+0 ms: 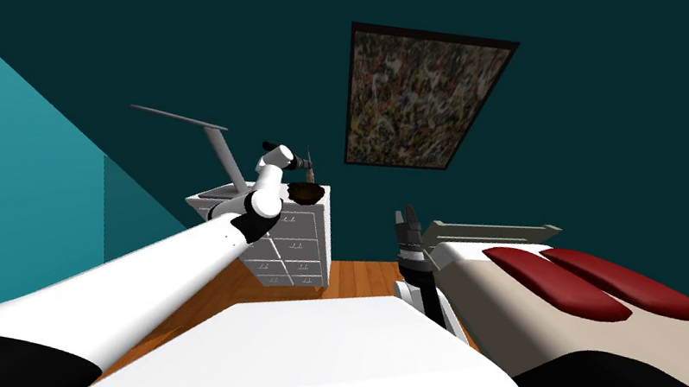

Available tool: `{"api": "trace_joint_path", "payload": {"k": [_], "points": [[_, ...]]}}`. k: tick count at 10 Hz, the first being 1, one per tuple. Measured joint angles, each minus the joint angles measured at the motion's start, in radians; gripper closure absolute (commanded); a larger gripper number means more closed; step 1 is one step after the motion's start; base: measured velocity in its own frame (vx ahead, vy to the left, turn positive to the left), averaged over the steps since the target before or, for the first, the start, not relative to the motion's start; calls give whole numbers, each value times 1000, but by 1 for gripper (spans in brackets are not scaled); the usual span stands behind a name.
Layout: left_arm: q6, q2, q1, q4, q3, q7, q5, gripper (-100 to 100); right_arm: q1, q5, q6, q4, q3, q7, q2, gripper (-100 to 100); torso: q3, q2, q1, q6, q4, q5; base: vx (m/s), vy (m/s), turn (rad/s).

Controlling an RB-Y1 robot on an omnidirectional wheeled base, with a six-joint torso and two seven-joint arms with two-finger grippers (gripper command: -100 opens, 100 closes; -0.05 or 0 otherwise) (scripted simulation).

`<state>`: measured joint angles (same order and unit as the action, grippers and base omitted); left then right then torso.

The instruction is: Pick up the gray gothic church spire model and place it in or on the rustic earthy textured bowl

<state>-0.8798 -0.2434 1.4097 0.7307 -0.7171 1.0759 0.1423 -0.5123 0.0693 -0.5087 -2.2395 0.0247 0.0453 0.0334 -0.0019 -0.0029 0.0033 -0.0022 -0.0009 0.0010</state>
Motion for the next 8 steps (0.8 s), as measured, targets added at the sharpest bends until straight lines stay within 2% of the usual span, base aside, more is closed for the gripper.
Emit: {"api": "trace_joint_path", "payload": {"k": [1, 2, 4, 6, 8], "points": [[0, 0, 0, 0, 0, 0, 0, 0, 0, 0, 0, 0, 0, 0, 0, 0, 0, 0, 0, 0, 0, 0, 0, 0, 0], [0, 0, 0, 0, 0, 0, 0, 100, 0, 0, 0, 0, 0, 0, 0, 0, 0, 0, 0, 0, 0, 0, -68, 9, 19], [0, 0, 8, 5, 2, 3, 2, 100, 0, 0, 0, 0, 0, 0, 0, 0, 5, 13, 2, -2, -1, 2, -223, -11, 46], [3, -1, 9, -9, 2, 4, 3, -100, 0, 0, 0, 0, 0, 0, 0, 0, 5, 11, 1, -2, -1, 2, -116, -44, -22], [31, -21, 8, 2, -6, 20, 29, -100, 0, 0, 0, 0, 0, 0, 0, 0, 6, 14, -4, -2, -1, 1, -175, -86, -20]]}}
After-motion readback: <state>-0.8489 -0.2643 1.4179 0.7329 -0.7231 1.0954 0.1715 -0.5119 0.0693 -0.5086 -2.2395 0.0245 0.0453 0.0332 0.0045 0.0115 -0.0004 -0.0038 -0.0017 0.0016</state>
